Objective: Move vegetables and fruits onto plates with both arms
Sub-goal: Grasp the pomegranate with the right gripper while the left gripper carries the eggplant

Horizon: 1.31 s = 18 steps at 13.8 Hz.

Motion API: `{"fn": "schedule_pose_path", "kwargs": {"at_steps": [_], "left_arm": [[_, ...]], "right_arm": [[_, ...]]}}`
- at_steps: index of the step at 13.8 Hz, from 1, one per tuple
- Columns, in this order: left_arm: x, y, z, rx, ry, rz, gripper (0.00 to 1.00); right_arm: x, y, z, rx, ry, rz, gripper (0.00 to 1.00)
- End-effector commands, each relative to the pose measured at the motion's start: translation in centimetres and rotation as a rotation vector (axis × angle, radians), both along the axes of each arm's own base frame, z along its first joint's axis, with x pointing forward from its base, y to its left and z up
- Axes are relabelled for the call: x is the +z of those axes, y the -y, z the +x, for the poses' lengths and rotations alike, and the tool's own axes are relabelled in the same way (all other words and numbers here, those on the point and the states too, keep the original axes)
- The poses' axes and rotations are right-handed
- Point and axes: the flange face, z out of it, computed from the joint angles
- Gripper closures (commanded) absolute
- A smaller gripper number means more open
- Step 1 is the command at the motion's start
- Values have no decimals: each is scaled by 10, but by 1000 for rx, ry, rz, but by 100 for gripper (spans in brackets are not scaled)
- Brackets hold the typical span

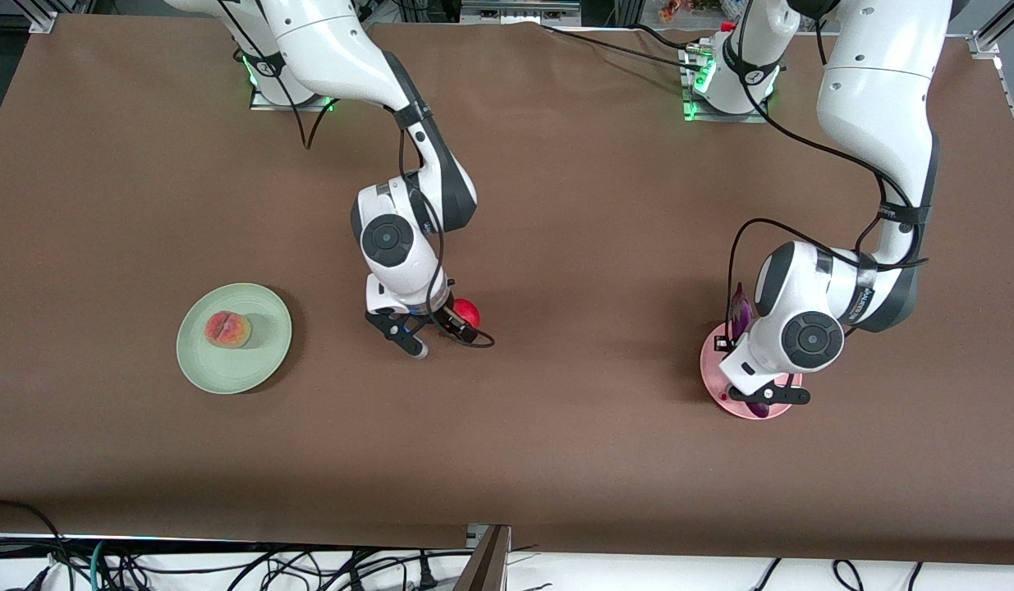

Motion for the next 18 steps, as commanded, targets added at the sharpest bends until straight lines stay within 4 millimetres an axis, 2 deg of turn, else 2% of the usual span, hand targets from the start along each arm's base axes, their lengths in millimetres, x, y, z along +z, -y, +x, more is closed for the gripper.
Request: {"fn": "schedule_pose_path", "kwargs": {"at_steps": [1, 2, 3, 5, 6, 7, 8, 9, 10, 11, 12, 13, 15, 18], "left_arm": [[3, -3, 2, -13, 10, 8, 47], [2, -2, 1, -10, 8, 3, 9], [2, -1, 1, -8, 9, -2, 0], [4, -1, 2, -7, 11, -4, 0], [3, -1, 1, -6, 9, -3, 0], [4, -1, 2, -8, 10, -4, 0], [8, 1, 2, -8, 14, -6, 0], [18, 5, 4, -11, 26, -6, 0], [38, 8, 4, -14, 41, -8, 0], [63, 11, 1, -16, 41, -8, 0], [87, 13, -1, -17, 48, -10, 0], [115, 11, -4, -18, 64, -11, 0], [153, 7, -8, -55, 89, -19, 0], [221, -6, -25, -106, 103, -26, 0]], "right_arm": [[-10, -8, -7, -11, -4, 10, 1], [-14, -9, -7, -9, -6, 5, 1], [-16, -8, -8, -7, -8, 2, 1], [-24, -7, -9, -1, -13, -9, 1], [-26, -7, -9, 8, -11, -11, 4], [-25, -7, -7, 10, 6, -6, 20], [-27, -6, -7, 1, 7, -7, 49], [-24, -9, -8, 19, 12, -5, 71], [-17, -8, -6, 21, 11, 0, 80], [-10, -4, -5, 35, -5, -10, 80], [5, 2, -3, 76, -36, -16, 80], [20, 20, 5, 130, -57, -35, 80], [48, 69, 21, 248, -118, -79, 80], [69, 166, 43, 433, -231, -142, 80]]}}
